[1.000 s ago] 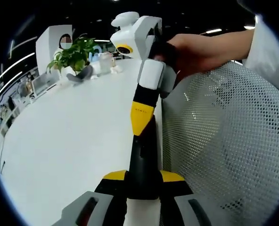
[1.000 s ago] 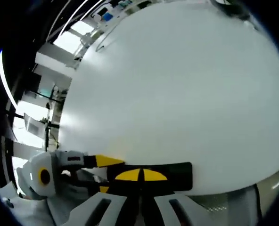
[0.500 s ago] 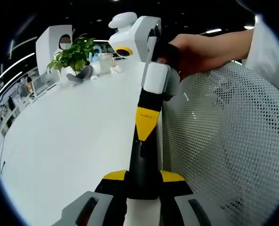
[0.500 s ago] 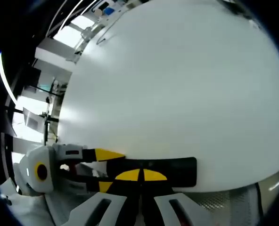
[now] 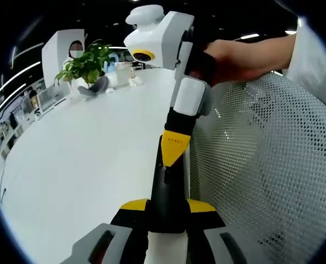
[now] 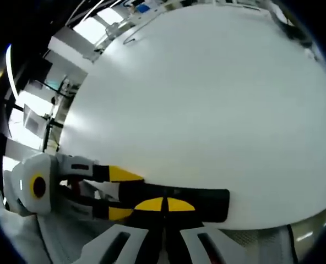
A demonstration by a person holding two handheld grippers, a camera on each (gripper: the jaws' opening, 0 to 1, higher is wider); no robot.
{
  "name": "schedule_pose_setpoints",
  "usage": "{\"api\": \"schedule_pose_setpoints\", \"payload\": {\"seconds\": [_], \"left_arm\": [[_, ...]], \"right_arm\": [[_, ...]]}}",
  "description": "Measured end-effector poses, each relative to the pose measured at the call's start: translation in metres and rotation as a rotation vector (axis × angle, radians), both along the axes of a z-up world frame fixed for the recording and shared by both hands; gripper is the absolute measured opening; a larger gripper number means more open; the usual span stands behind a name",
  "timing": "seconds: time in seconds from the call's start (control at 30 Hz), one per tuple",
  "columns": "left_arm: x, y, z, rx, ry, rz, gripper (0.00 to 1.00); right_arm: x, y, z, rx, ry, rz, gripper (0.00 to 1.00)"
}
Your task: Press the specified remote control buttons in sequence, fully releasing each button before pressing the next.
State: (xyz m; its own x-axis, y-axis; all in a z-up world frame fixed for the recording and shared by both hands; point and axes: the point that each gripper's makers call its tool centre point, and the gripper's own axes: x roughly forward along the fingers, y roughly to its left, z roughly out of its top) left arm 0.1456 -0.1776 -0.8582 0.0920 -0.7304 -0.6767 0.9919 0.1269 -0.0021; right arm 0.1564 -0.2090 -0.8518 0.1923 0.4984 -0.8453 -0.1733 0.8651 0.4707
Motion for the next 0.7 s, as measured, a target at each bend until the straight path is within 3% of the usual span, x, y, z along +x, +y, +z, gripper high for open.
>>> {"api": "schedule_pose_setpoints", "payload": {"seconds": [0.23, 0.37, 0.53, 0.7], "left_arm": [[0.0, 0.0, 0.0, -0.001, 0.0, 0.001, 0.24], [0.0, 0.0, 0.0, 0.001, -0.001, 0.001, 0.24], [0.0, 0.0, 0.0, 0.002, -0.004, 0.0, 0.24], [0.0, 0.0, 0.0, 0.003, -0.006, -0.001, 0.24]], "right_arm": [[0.0, 0.0, 0.002, 0.043, 0.034, -0.039, 0.0], [-0.003, -0.004, 0.003, 0.019, 0.058, -0.04, 0.0], [0.001, -0.01, 0.009, -0.005, 0.029, -0.066, 0.0], [-0.009, -0.004, 0.004, -0.003, 0.088, -0.032, 0.0]]}}
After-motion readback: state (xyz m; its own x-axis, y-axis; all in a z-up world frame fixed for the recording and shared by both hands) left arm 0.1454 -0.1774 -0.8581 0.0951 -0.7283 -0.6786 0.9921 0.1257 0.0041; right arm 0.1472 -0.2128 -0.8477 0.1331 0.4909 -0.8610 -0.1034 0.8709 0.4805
